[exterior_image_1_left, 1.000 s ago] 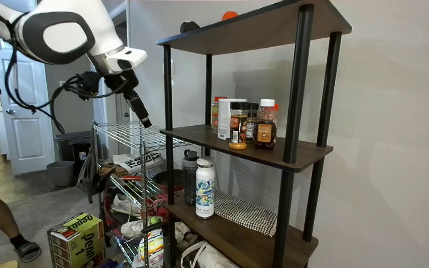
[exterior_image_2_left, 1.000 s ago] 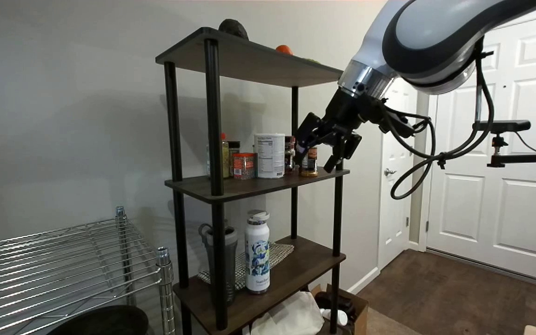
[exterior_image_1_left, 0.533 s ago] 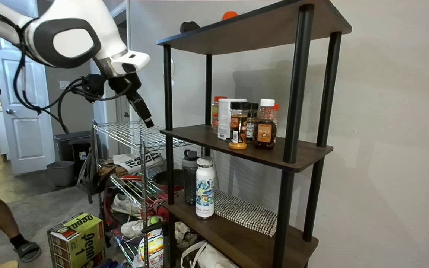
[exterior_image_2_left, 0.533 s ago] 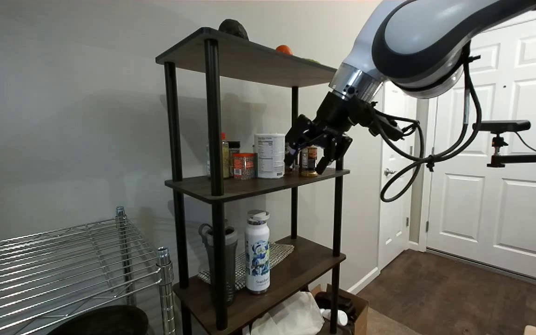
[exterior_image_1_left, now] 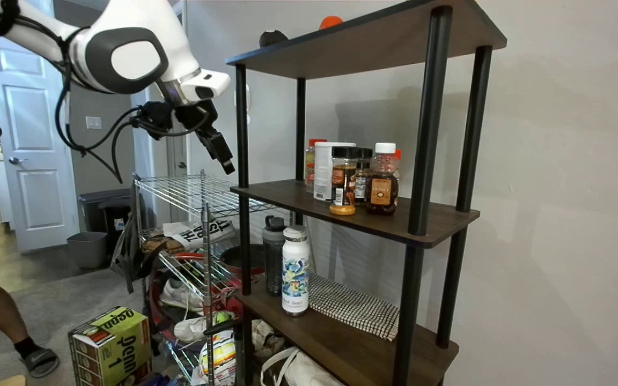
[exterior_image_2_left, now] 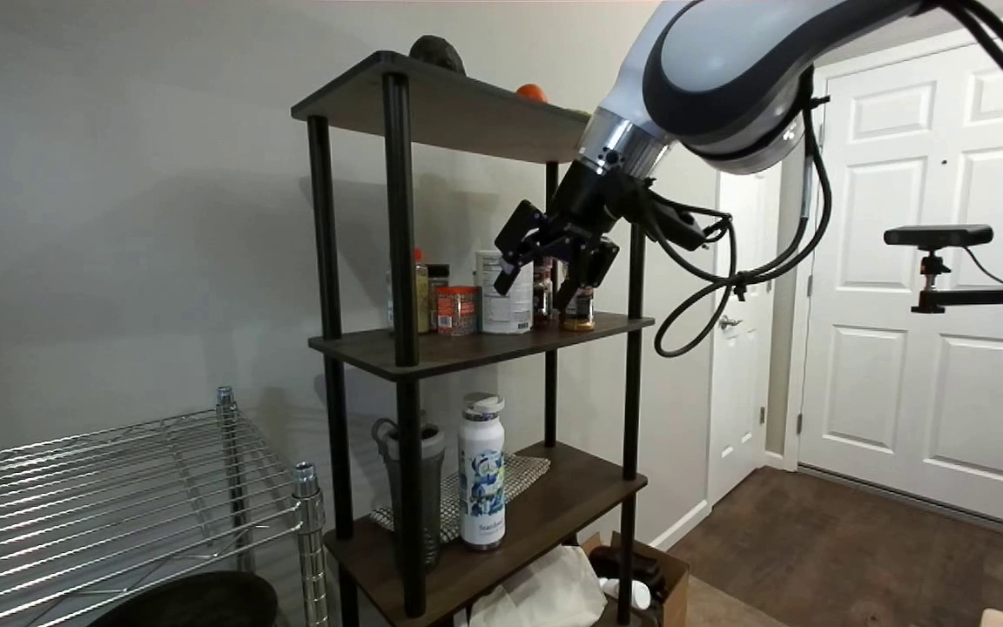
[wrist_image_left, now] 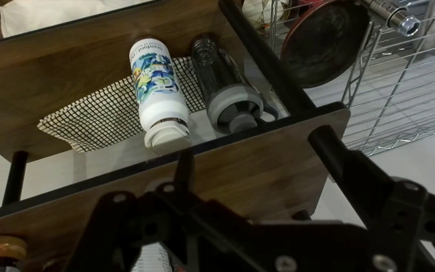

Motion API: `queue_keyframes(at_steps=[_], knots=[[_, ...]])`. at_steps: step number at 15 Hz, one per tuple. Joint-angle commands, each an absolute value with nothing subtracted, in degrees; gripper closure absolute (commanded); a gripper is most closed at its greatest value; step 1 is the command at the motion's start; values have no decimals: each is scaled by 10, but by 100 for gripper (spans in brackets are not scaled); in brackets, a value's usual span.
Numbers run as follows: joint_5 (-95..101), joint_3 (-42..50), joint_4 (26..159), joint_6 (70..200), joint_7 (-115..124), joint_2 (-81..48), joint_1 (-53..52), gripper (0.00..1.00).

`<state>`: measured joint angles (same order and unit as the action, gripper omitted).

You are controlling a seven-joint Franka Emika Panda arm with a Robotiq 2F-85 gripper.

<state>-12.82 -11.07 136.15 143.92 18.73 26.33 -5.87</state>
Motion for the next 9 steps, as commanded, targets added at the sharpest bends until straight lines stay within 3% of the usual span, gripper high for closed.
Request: queue_keyframes(at_steps=[1, 9], knots=[[-100, -123, 1325, 1440, 208, 233, -45, 0], [-110, -112, 1329, 1438, 189, 235, -57, 0]])
